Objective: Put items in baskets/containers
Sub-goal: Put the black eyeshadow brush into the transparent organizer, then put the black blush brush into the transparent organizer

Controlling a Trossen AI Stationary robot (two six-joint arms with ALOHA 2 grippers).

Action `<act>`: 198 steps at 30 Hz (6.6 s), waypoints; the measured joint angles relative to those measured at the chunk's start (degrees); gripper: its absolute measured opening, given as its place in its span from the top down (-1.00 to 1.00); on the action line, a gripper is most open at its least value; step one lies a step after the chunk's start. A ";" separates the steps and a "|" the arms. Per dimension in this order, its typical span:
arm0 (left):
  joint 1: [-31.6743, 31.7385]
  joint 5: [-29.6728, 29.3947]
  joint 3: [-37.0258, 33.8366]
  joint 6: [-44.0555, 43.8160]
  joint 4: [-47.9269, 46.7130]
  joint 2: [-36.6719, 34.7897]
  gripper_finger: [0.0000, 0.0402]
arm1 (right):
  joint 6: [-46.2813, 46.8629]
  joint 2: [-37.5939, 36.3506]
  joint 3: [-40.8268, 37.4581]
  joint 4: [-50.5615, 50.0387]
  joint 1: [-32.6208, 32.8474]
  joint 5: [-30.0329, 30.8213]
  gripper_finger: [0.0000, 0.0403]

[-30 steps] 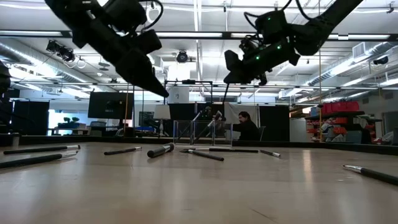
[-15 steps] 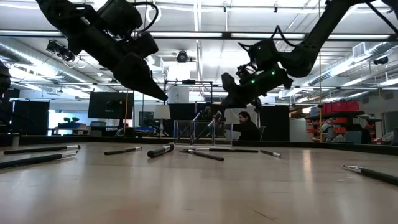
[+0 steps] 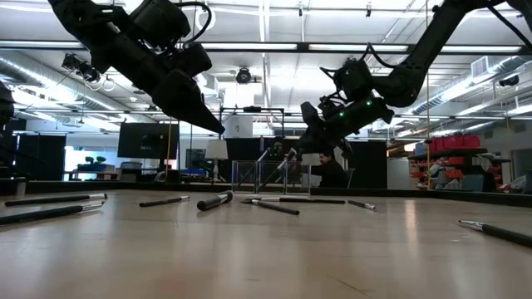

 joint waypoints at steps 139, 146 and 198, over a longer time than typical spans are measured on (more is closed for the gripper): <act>27.10 33.99 19.61 -5.72 45.69 35.36 0.76 | -17.08 -16.90 -21.55 14.45 28.87 11.57 0.23; 20.26 32.28 19.61 -1.35 46.06 35.36 0.76 | -14.80 -16.90 -21.55 20.43 19.64 8.38 0.11; 2.16 -4.64 19.58 -6.17 -4.60 18.08 0.18 | -18.10 -6.09 4.90 -13.27 0.68 -3.28 0.91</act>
